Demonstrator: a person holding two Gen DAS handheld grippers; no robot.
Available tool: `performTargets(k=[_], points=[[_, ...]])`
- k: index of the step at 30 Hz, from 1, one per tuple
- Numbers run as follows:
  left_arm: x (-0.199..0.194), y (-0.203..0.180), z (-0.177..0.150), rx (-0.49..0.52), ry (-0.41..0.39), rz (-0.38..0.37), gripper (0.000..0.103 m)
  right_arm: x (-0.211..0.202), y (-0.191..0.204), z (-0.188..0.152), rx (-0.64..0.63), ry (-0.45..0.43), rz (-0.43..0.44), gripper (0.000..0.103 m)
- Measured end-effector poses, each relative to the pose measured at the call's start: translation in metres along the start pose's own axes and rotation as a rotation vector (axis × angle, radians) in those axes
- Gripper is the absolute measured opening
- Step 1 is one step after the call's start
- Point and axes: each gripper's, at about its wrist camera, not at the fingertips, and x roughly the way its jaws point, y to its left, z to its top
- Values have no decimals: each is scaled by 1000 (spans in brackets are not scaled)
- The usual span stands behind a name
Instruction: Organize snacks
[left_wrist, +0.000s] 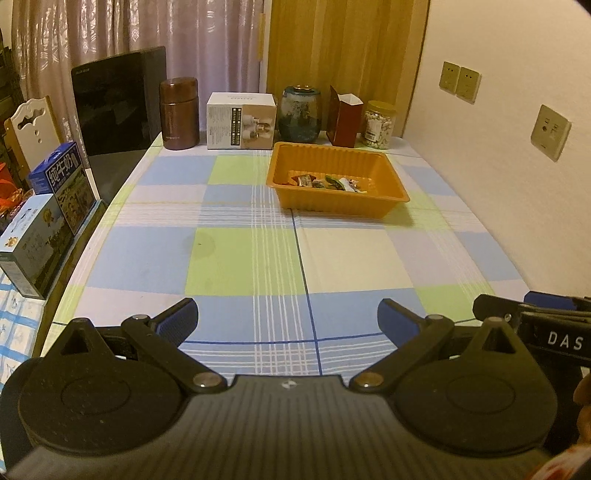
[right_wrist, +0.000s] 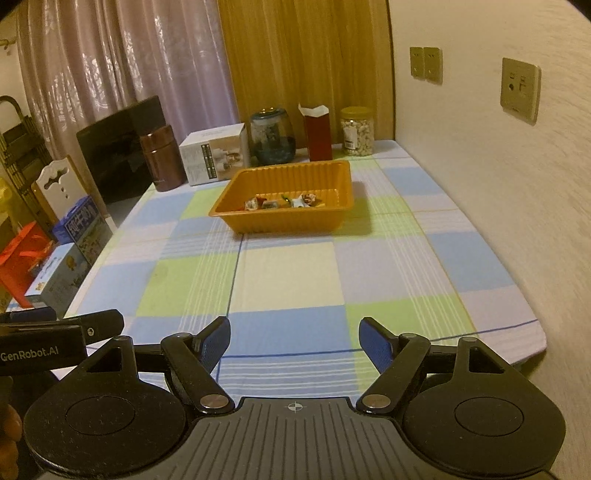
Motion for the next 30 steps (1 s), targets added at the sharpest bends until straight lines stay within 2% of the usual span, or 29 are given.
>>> performTargets(k=[8, 30], points=[[-6, -2, 1, 6, -24, -6, 103, -9, 1, 3, -3, -27, -1, 77], [-5, -4, 1, 11, -22, -15, 103, -9, 3, 2, -9, -29, -2, 77]])
